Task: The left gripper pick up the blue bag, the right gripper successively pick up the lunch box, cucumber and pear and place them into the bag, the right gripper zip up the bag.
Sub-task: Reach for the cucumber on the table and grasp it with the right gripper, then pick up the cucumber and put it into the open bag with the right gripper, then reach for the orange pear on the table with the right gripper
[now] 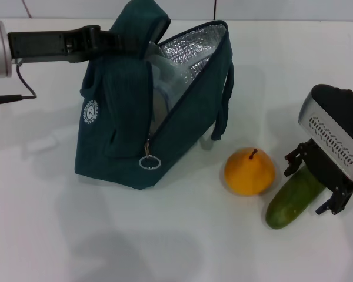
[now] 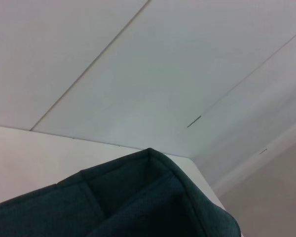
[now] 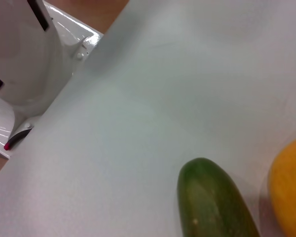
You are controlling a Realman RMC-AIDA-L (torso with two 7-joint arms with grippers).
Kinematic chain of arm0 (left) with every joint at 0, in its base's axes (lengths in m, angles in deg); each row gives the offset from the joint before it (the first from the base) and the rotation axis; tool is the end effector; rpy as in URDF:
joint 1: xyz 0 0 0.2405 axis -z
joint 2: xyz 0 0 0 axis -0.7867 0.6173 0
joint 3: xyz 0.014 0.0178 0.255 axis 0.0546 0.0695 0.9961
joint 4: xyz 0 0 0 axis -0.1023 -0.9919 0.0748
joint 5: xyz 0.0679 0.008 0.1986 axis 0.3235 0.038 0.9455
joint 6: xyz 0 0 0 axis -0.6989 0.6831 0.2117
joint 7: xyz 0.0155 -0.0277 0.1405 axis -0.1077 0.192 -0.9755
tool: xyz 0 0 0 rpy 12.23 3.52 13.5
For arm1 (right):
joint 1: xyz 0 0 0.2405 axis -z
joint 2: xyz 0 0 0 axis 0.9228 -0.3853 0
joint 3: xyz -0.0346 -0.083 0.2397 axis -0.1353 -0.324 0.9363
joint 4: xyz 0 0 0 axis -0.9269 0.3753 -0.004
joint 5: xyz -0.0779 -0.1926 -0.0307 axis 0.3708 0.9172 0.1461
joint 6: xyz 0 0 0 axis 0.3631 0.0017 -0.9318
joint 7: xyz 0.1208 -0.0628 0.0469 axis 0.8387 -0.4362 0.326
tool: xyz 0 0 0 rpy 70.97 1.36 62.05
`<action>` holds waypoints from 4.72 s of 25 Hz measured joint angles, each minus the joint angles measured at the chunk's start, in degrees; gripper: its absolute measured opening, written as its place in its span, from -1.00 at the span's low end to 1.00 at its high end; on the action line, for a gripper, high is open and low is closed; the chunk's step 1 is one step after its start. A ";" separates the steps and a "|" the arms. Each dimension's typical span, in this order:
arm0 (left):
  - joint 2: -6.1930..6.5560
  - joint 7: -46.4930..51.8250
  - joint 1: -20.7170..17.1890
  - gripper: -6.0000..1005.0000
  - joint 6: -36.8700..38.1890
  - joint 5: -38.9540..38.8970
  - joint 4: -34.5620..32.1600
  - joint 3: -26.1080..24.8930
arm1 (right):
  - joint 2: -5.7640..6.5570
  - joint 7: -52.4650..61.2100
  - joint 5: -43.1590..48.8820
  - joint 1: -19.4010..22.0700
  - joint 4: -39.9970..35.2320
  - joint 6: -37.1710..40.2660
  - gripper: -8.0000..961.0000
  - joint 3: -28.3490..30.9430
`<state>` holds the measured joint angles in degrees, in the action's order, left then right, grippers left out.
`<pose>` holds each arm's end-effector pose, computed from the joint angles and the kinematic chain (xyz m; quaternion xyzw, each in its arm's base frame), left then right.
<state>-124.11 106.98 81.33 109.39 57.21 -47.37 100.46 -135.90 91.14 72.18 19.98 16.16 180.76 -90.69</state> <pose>-0.2106 0.3581 0.0729 -0.8108 -0.5021 -0.2847 0.0973 0.1610 0.3572 -0.0320 0.9163 0.2782 0.2705 0.0987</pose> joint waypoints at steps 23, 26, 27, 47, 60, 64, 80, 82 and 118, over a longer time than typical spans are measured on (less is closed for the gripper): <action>0.21 -0.27 -0.01 -0.86 0.06 0.15 0.30 -0.17 | -0.15 1.39 0.62 -0.01 -2.84 3.92 0.22 1.29; 0.23 -0.40 -0.23 -0.86 0.06 0.15 0.30 -0.22 | -0.15 2.03 -2.03 0.14 -6.86 9.89 0.22 5.33; 0.22 -0.41 -0.32 -0.86 0.05 0.15 0.31 -0.23 | -0.15 2.33 -3.61 0.20 -8.71 12.51 0.22 8.03; 0.61 -1.87 0.04 -0.86 0.10 0.13 2.59 0.03 | 0.82 23.19 -45.64 0.44 16.93 3.51 0.23 48.87; 1.07 -2.09 0.37 -0.85 0.33 0.23 2.42 -0.02 | -0.85 4.46 -71.85 -4.81 46.71 -6.54 0.23 35.08; 1.08 -2.11 0.37 -0.85 0.33 0.22 2.44 -0.09 | -0.85 1.88 -79.84 -5.43 48.49 -9.87 0.23 24.48; 0.87 -2.20 0.42 -0.85 0.33 0.14 2.47 -0.06 | -0.84 -1.58 -98.94 0.24 38.84 -21.03 0.24 -5.07; 0.84 -2.20 0.43 -0.85 0.32 0.14 2.46 -0.02 | -0.85 -1.90 -98.97 0.24 38.87 -21.20 0.24 -5.15; 1.06 -2.15 -0.02 -0.84 0.47 -0.31 2.31 -0.16 | 1.13 -7.70 -99.40 11.20 26.85 -22.64 0.64 -3.19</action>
<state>-123.05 104.83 81.31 109.86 56.90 -45.05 100.30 -134.77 83.44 -27.23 31.19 43.01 158.12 -93.87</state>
